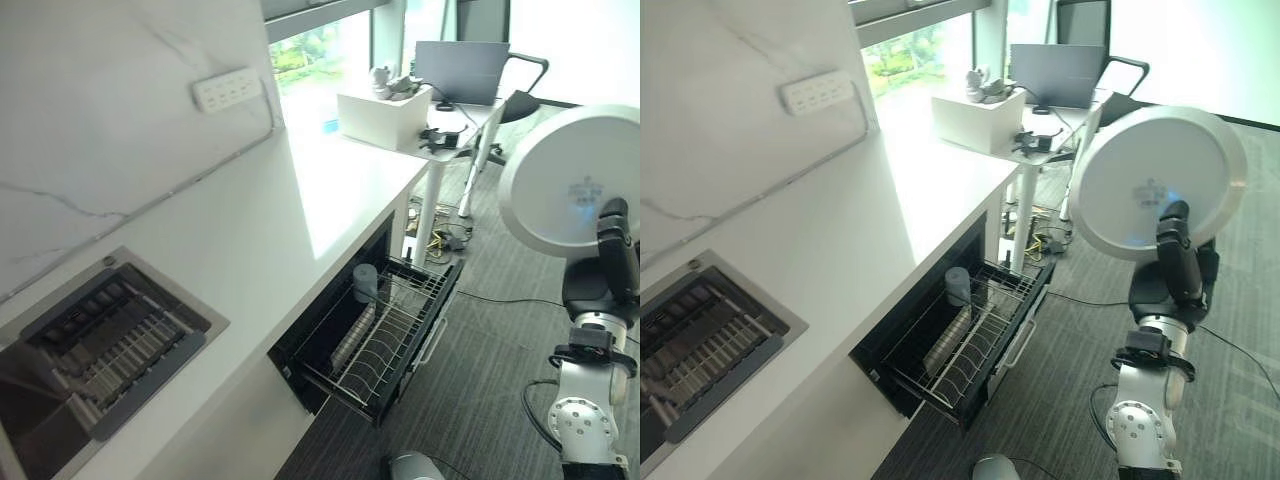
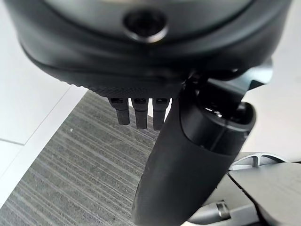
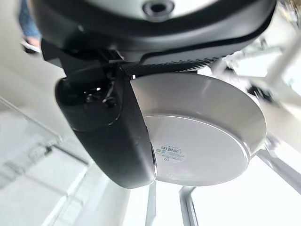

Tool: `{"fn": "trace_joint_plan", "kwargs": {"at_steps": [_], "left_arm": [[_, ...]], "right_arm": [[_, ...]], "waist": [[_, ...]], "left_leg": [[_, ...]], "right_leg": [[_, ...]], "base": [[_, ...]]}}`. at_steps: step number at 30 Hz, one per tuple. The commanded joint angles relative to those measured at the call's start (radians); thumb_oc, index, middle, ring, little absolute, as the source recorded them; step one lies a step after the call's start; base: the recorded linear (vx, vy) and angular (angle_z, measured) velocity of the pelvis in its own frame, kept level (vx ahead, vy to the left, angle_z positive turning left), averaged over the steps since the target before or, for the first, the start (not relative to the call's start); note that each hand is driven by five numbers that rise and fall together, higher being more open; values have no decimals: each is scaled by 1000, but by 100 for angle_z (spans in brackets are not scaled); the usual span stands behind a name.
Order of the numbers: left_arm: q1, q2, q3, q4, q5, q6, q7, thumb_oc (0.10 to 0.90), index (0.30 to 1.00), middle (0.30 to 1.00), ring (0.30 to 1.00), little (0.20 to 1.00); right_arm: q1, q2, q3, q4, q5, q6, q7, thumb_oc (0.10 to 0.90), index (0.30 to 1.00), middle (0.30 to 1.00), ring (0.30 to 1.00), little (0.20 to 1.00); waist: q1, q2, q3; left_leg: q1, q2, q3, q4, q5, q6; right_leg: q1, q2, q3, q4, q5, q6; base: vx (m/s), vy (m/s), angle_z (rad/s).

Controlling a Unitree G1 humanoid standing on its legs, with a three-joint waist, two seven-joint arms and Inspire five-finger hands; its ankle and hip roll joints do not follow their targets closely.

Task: Place the dishes in the dishwasher.

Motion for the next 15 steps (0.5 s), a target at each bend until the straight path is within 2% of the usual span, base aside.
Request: {"fn": "trace_joint_plan", "kwargs": {"at_steps": [1,4,10,15], "left_arm": [[-113,-12,13,-36,-29,-46,-12,800,900,900,900,900],[-110,-9,14,-43,-39,-41,-16,800,900,900,900,900],[-94,-4,9,-63,-57,-20,-33,800,900,900,900,900],[-75,-16,0,-89,-53,-25,-47,800,900,900,900,900]], "right_arm": [[-119,-1,0,-69,-4,-5,90,400,300,300,300,300],[-113,2,4,-25,14,6,114,400,300,300,300,300],[-115,16,62,49,-44,49,111,400,300,300,300,300],[-124,43,155,131,-111,84,125,400,300,300,300,300]], "waist": [[20,-29,16],[24,-26,19],[51,-21,26],[94,-19,32]], "left_leg": [[-52,17,-83,113,-140,4],[-50,16,-83,113,-142,3],[-58,9,-98,113,-137,3],[-69,-10,-127,113,-135,9]], "right_leg": [[104,-67,-26,-118,0,95],[103,-70,-32,-118,-2,94],[110,-82,-64,-118,-5,93],[129,-101,-114,-118,-7,94]], "base": [[24,-12,-4],[0,0,0],[13,14,5],[27,55,37]]}}
